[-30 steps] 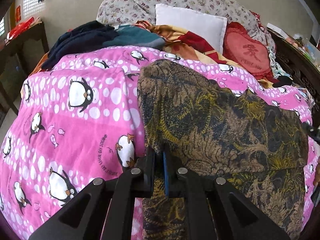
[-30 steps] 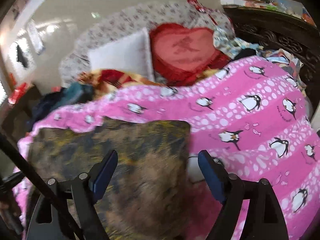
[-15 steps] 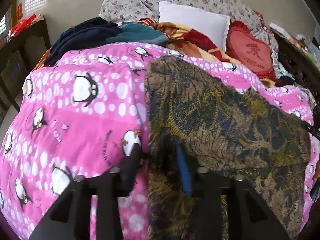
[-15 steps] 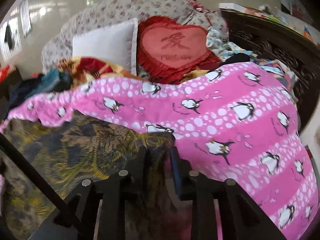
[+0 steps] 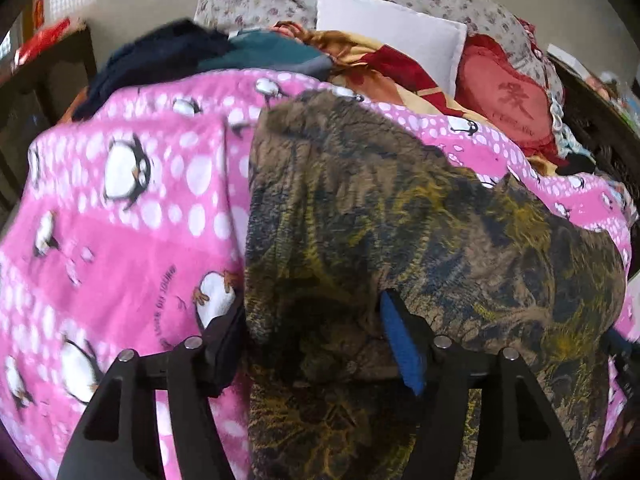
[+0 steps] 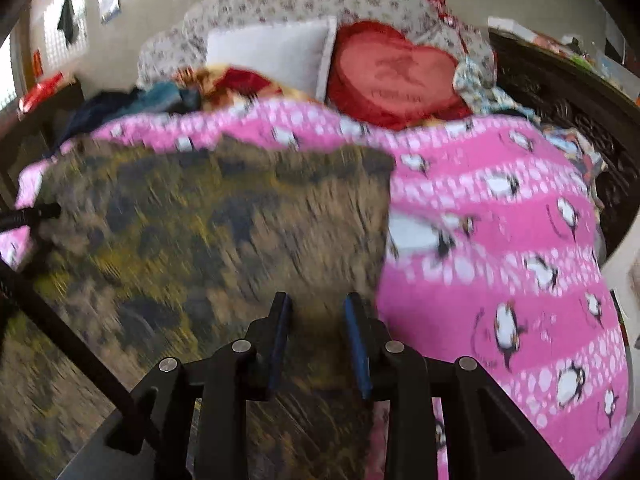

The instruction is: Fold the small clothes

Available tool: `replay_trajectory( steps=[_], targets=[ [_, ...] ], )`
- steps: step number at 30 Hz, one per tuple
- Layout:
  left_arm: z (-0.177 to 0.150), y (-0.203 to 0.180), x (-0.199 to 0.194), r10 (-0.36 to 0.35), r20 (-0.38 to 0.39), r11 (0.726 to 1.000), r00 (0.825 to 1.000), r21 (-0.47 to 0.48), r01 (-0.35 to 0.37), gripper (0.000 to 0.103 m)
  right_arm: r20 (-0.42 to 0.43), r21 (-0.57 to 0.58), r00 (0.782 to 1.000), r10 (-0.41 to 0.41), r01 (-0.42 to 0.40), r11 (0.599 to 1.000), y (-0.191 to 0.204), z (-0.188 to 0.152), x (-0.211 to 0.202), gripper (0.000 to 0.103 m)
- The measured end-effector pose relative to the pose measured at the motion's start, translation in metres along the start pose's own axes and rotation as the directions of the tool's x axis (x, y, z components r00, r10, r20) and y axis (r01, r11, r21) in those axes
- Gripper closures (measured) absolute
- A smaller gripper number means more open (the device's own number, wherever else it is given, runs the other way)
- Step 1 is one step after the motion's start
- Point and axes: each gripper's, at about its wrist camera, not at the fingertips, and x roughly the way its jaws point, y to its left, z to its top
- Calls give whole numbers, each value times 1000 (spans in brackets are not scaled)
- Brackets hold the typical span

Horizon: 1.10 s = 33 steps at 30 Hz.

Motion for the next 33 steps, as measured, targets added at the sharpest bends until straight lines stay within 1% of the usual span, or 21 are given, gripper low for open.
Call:
replay_trajectory(
  steps=[3, 6, 7, 8, 9, 10, 13, 16, 17, 19, 20, 21, 23, 25, 27, 29, 33],
  targets=[
    [-1, 3, -10, 2, -2, 1000, 1000, -2, -2, 36, 8, 48, 999, 39, -39, 998, -9, -1, -6, 73],
    [-7, 5, -28, 3, 17, 1000, 1000, 23, -3, 36, 43, 57, 998, 44, -46, 997, -10, 3, -23, 72],
    [-10, 6, -34, 1, 23, 999, 1000, 33, -2, 36, 60, 49, 997, 43, -46, 998, -8, 3, -30, 70],
    [-14, 6, -40, -4, 26, 999, 1000, 41, 3, 36, 70, 46, 997, 44, -47, 998, -7, 3, -34, 63],
    [-18, 7, -45, -12, 26, 999, 1000, 46, 11, 35, 76, 48, 996, 48, -52, 998, -7, 3, -37, 59],
    [-22, 9, -49, -22, 25, 999, 999, 48, 20, 34, 78, 51, 995, 56, -60, 997, -6, 3, -38, 59],
    [-36, 11, -53, -30, 13, 998, 999, 52, 29, 33, 73, 51, 996, 57, -61, 997, -2, 1, -35, 59],
    [-51, 11, -45, -10, -21, 997, 1000, 73, 11, 32, 33, 63, 999, 27, -29, 998, -3, 0, -19, 59],
    [-56, 11, -40, 7, -36, 997, 999, 82, -4, 31, 9, 65, 1000, 15, -16, 998, -4, -1, -9, 59],
    [-62, 14, -34, 17, -47, 997, 999, 78, -14, 24, -19, 71, 1000, -4, 5, 997, -6, -3, 4, 59],
    [-64, 16, -33, 17, -51, 997, 999, 73, -13, 24, -18, 75, 1000, -8, 9, 997, -8, -3, 5, 55],
    [-65, 18, -34, 17, -54, 998, 998, 69, -13, 24, -19, 86, 1000, -5, 7, 996, -10, -4, 5, 54],
    [-67, 22, -39, 20, -60, 998, 998, 59, -17, 24, -27, 121, 999, 27, -23, 992, -16, -6, -5, 54],
    [-70, 27, -47, 16, -66, 998, 998, 54, -13, 24, -19, 128, 999, 49, -47, 991, -21, -11, -19, 54],
    [-78, 31, -58, 17, -67, 998, 998, 56, -13, 24, -9, 123, 999, 43, -42, 991, -26, -20, -35, 46],
    [-90, 35, -73, -1, -65, 998, 998, 59, 5, 24, -11, 118, 999, 39, -37, 992, -32, -33, -51, 43],
    [-115, 45, -97, -23, -69, 998, 997, 55, 27, 24, -51, 128, 997, 64, -57, 990, -39, -63, -71, 43]
  ],
)
